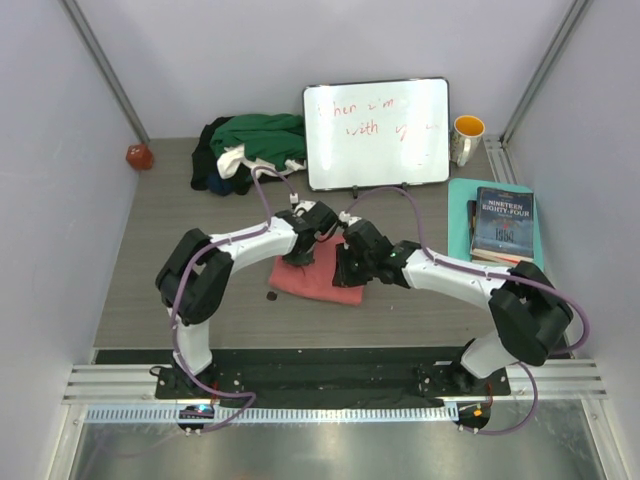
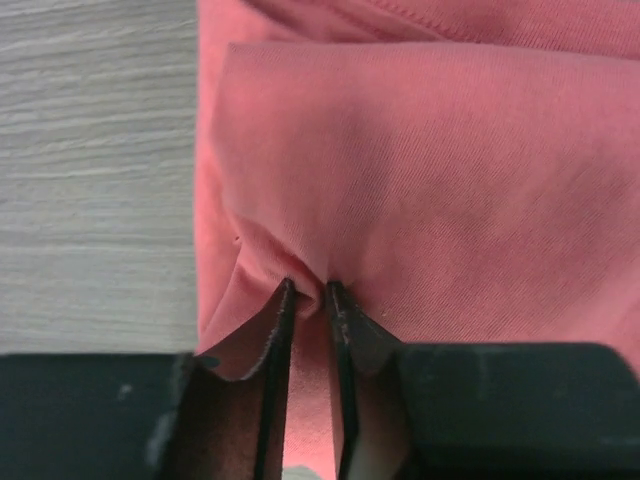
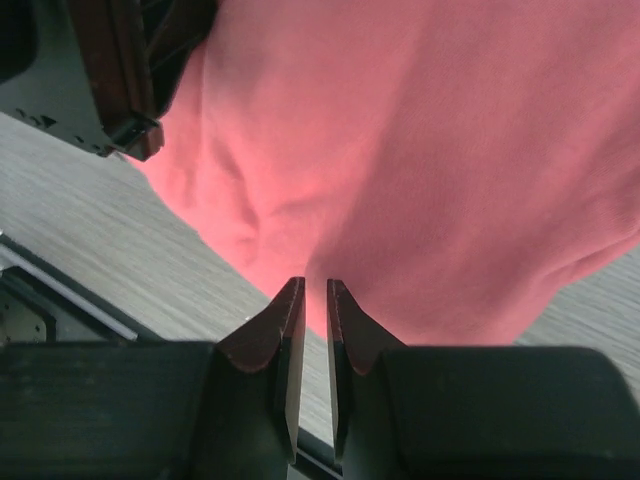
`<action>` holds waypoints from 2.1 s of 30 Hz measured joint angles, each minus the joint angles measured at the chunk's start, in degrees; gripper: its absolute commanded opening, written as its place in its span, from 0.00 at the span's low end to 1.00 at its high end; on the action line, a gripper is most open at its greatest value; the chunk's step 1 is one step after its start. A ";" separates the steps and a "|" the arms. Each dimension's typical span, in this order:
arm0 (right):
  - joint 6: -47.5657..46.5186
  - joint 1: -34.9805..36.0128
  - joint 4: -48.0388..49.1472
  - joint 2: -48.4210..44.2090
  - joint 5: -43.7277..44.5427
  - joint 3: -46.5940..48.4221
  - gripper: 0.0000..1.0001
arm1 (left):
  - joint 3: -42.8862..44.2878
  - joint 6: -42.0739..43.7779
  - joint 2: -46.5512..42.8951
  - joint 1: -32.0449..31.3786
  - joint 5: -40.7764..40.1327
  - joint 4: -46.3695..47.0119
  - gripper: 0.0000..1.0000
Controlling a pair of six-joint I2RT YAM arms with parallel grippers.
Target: Fold and stack the t-shirts
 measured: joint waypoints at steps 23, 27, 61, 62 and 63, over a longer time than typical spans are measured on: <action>4.39 1.42 -3.08 2.16 0.83 -4.44 0.32 | -0.55 -2.49 1.38 2.40 0.83 1.44 0.40; 4.48 1.70 -6.27 -3.63 5.46 -4.46 0.46 | -5.16 -2.84 -2.60 3.21 0.98 3.52 0.51; 4.63 -12.94 16.31 -10.91 0.85 -23.50 0.45 | -19.54 -2.62 -12.70 17.66 23.02 16.17 0.64; 4.35 -13.22 17.29 -9.94 0.13 -23.39 0.45 | -19.71 -2.60 -12.74 17.75 23.47 16.59 0.64; 4.04 -13.31 17.94 -8.94 -0.33 -22.77 0.45 | -19.98 -2.71 -12.83 17.90 24.22 17.35 0.64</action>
